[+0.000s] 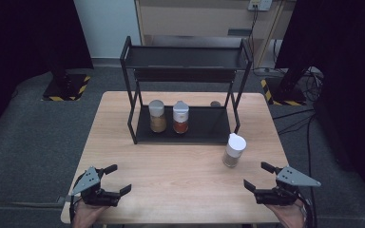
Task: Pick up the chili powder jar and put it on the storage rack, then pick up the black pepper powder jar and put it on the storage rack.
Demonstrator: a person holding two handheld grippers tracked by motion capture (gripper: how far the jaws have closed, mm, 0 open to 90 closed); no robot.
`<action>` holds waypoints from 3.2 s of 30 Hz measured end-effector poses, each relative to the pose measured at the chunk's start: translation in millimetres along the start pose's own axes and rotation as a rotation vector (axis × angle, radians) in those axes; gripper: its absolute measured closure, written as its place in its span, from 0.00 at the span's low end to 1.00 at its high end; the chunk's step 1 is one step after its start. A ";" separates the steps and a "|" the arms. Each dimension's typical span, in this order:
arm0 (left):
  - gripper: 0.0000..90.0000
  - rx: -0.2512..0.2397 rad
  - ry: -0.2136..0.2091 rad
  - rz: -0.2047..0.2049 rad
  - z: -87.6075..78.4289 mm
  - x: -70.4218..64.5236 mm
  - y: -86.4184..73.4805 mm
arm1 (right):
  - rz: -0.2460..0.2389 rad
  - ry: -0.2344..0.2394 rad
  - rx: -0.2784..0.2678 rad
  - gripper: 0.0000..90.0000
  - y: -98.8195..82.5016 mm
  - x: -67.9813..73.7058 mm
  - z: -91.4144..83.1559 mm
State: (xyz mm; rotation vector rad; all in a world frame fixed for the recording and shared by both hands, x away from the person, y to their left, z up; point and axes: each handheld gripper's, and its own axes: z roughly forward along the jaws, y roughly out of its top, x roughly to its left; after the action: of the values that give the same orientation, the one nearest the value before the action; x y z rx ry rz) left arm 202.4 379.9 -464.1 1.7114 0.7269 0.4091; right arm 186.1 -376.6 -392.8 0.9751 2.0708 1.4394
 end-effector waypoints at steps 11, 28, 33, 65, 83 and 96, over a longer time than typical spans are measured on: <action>0.04 -0.009 0.001 -0.005 -1.2 0.9 -1.3 | 0.028 -0.019 -0.007 0.09 -16.6 -3.9 -3.8; 0.04 -0.032 -0.031 0.000 -0.7 4.5 -3.8 | 0.050 0.000 -0.010 0.09 -29.3 -12.9 2.2; 0.04 -0.032 -0.030 0.000 -0.9 4.3 -3.8 | 0.042 -0.003 -0.010 0.09 -29.6 -11.9 2.1; 0.04 -0.026 -0.035 0.001 -0.2 4.9 -3.1 | 0.050 -0.007 -0.004 0.08 -29.0 -11.4 1.8; 0.04 -0.019 -0.032 -0.006 0.4 5.3 -2.8 | 0.048 0.002 -0.006 0.07 -16.9 -4.3 -1.3; 0.04 -0.017 -0.030 -0.009 0.4 5.3 -2.7 | 0.060 -0.037 -0.005 0.05 13.5 -4.1 -12.3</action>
State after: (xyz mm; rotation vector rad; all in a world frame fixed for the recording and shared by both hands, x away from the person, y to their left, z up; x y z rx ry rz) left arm 205.8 383.5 -467.3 1.6944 0.7068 0.3817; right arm 184.4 -384.5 -375.9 1.0622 2.0266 1.4441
